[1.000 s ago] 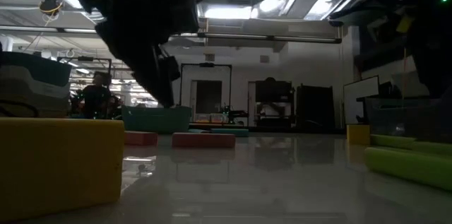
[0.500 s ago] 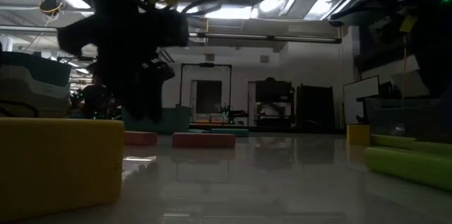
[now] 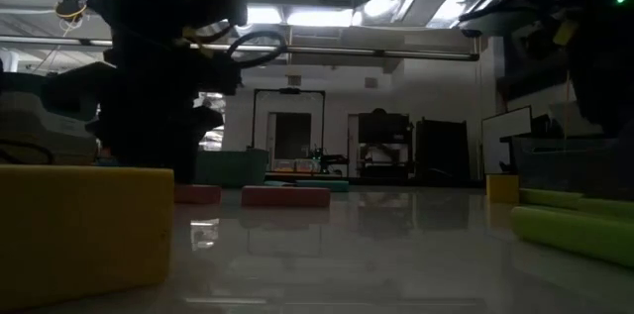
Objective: Sort blocks
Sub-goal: Put the pink block into the black bin
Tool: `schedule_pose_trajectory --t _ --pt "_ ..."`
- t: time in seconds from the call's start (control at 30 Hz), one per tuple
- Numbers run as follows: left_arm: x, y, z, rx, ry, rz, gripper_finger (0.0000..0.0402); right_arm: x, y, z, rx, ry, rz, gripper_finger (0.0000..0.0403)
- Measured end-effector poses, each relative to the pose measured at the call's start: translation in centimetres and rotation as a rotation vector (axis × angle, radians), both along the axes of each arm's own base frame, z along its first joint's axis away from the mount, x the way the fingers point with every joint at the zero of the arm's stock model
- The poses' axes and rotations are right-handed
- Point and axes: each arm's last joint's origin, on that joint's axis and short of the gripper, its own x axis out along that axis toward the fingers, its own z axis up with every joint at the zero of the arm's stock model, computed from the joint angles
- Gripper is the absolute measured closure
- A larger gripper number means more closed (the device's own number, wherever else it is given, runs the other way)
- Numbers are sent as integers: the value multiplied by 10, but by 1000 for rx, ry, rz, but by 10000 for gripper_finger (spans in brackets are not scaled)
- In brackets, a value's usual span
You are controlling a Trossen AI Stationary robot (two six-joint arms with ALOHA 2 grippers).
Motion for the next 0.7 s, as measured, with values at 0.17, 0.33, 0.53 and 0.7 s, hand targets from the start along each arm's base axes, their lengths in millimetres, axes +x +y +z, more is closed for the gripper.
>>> schedule_pose_trajectory --t 0.17,0.33,0.53,0.7 --pt "-2 0 -2 -1 6 7 238 11 2 -2 6 -95 84 308" --pt "0 0 -2 -46 -24 43 317 34 8 -2 13 -297 222 308" --pt "8 -4 0 -153 -88 88 321 63 17 6 32 -548 404 308" --pt "21 -11 8 -342 -215 21 321 81 23 17 38 -744 482 308"
